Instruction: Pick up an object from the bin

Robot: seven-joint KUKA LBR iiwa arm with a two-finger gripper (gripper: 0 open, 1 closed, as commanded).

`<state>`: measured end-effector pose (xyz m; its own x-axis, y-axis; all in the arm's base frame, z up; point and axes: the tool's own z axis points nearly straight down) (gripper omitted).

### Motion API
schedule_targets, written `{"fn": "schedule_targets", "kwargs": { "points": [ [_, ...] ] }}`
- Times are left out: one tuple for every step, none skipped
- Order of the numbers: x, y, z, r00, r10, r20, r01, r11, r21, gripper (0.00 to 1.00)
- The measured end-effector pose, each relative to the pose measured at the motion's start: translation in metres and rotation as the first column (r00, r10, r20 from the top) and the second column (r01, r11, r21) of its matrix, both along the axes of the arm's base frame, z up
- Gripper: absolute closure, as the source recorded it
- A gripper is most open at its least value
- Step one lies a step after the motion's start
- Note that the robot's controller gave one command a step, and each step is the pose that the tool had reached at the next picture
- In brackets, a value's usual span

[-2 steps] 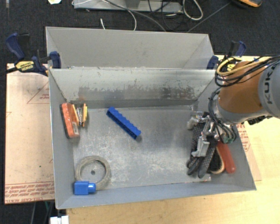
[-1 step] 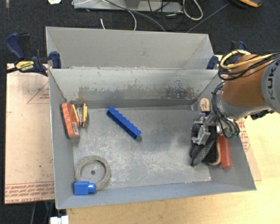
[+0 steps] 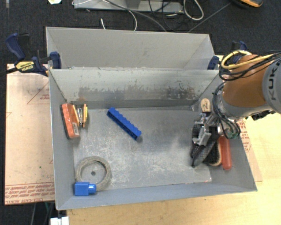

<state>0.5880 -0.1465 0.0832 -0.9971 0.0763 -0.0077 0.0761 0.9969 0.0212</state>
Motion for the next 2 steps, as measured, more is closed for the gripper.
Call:
{"fn": "schedule_targets", "kwargs": {
  "points": [
    [0.003,-0.003,0.015,0.967,0.253,0.008,-0.253,0.967,0.003,1.0],
    [-0.006,-0.005,0.03,0.998,0.057,0.002,-0.057,0.998,0.003,1.0]
  ]
}}
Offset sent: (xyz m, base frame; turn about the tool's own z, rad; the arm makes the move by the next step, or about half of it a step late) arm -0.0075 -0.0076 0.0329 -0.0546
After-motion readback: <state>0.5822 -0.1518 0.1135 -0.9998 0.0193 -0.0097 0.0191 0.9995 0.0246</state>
